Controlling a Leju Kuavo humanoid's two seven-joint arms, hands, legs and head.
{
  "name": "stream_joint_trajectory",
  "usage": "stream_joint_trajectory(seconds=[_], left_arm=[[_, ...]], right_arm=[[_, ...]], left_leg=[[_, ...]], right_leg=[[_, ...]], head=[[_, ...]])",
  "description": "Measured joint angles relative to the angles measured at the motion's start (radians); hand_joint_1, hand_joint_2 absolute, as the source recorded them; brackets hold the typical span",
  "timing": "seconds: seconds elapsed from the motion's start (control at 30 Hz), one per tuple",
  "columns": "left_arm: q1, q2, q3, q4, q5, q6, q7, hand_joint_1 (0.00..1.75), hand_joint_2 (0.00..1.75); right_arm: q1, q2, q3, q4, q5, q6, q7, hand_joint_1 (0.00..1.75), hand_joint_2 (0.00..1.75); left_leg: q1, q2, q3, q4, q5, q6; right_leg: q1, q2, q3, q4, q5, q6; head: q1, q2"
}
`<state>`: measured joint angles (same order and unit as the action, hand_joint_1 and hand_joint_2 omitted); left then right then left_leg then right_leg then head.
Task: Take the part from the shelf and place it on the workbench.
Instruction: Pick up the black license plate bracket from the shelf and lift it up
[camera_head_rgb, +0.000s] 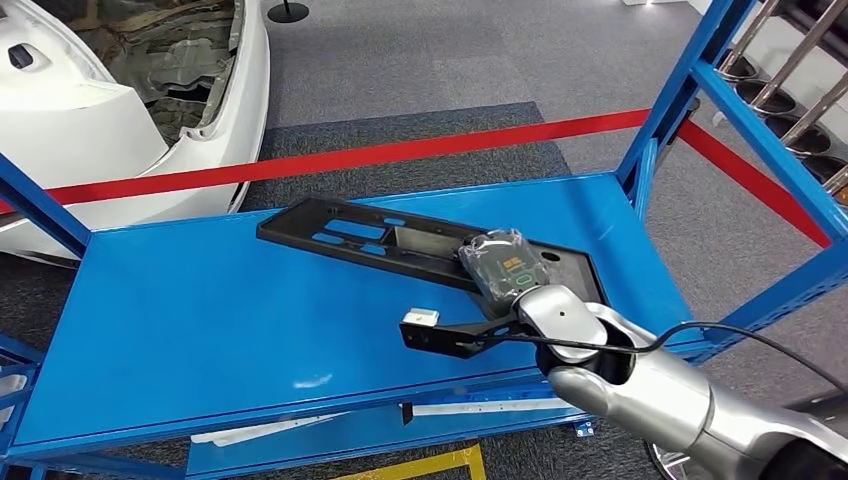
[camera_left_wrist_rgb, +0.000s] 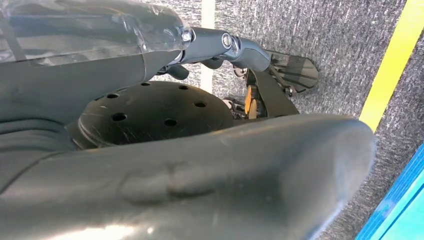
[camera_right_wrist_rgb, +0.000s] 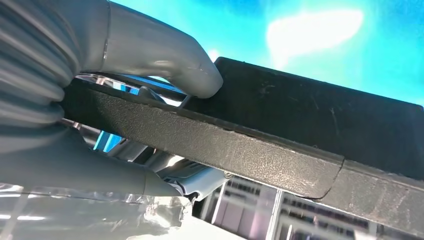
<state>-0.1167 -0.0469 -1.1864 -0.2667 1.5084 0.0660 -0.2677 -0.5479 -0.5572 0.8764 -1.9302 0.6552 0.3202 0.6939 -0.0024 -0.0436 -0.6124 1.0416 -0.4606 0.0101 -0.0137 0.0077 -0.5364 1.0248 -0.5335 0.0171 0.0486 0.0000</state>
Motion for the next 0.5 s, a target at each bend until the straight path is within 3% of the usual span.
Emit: stream_joint_trajectory(seconds=[0.4, 0.5], left_arm=[[0.001, 0.0, 0.0, 0.001, 0.0, -0.003, -0.009, 0.0, 0.0], [0.001, 0.0, 0.0, 0.001, 0.0, -0.002, -0.011, 0.0, 0.0]], right_arm=[[-0.026, -0.024, 0.001, -0.033, 0.027, -0.049, -0.01, 1.75, 1.75], [-0.022, -0.028, -0.002, -0.034, 0.036, -0.116, -0.036, 1.75, 1.75]], left_leg=[[0.0, 0.0, 0.0, 0.0, 0.0, 0.0], [0.0, 0.0, -0.001, 0.0, 0.0, 0.0]], right_leg=[[0.0, 0.0, -0.001, 0.0, 0.0, 0.0], [0.0, 0.0, -0.001, 0.0, 0.0, 0.0]], head=[[0.0, 0.0], [0.0, 0.0]])
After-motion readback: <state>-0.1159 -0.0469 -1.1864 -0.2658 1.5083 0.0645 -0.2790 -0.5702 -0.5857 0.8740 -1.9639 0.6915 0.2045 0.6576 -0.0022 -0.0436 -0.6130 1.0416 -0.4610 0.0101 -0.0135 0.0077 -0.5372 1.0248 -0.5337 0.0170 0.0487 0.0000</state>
